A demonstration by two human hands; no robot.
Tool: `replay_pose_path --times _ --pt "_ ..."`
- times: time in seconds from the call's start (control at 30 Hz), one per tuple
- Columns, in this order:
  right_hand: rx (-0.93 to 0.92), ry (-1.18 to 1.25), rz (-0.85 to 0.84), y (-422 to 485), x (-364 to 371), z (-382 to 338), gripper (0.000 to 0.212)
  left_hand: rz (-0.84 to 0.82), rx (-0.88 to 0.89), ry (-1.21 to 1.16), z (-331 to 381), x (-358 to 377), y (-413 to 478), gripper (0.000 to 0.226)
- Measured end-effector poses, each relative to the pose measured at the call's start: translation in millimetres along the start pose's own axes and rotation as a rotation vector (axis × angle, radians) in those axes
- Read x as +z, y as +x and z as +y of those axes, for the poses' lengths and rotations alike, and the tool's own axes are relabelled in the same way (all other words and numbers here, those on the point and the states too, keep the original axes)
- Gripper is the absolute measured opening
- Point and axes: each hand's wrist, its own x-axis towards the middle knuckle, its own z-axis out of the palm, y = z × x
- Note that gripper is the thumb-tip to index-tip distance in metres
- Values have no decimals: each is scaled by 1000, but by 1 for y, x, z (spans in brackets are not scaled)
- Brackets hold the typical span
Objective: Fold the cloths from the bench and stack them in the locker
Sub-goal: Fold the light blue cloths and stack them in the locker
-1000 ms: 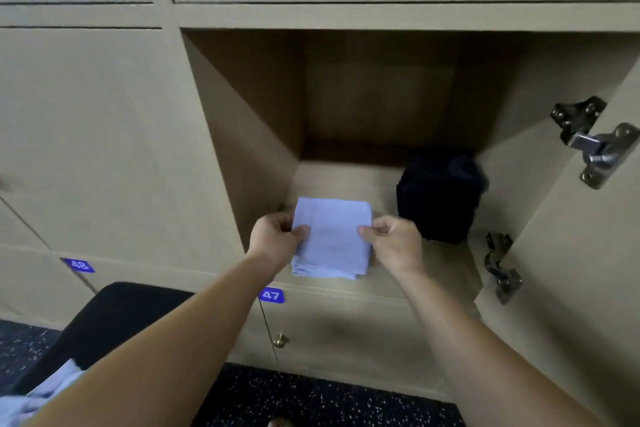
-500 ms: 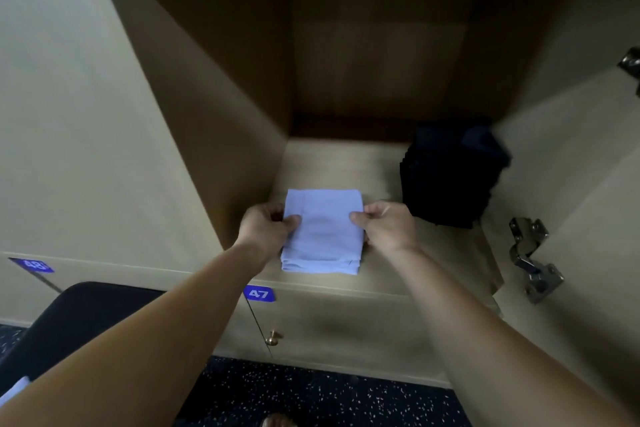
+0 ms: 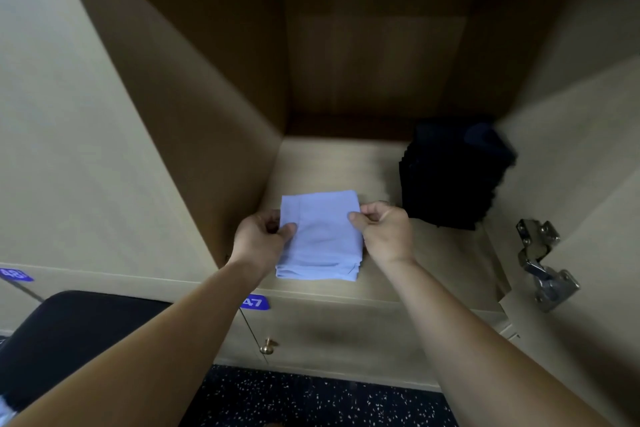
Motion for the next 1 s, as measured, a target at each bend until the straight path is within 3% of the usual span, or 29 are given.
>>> replay_pose_path --times 0.1,0.23,0.37,0.5,0.6,0.73,0.8,0.87,0.93,1.0 --pt "-1 -28 5 1 3 1 23 -5 1 7 0 0 2 11" --pt "16 -106 34 -4 8 11 7 -8 5 96 -6 1 4 11" --pt "9 -150 50 -8 8 11 16 17 63 183 -8 1 6 13" --pt "-204 -448 70 -18 -1 2 34 92 330 552 -7 -1 1 45" --pt "-468 -693 -74 -24 0 -9 50 -14 519 777 0 2 -3 53" --pt "-419 -866 -364 -30 9 0 63 -236 493 1064 -6 7 -3 59" --pt "-369 -873 -386 -34 11 11 65 -281 465 1141 -15 6 -4 60" --pt "-359 -883 -369 -37 14 17 71 -280 506 1156 -23 3 -5 81" --pt "-367 -878 -346 -38 15 19 90 -284 527 1160 -29 1 -3 99" --pt "-364 -871 -342 -38 16 20 102 -281 548 1143 -31 0 0 101"
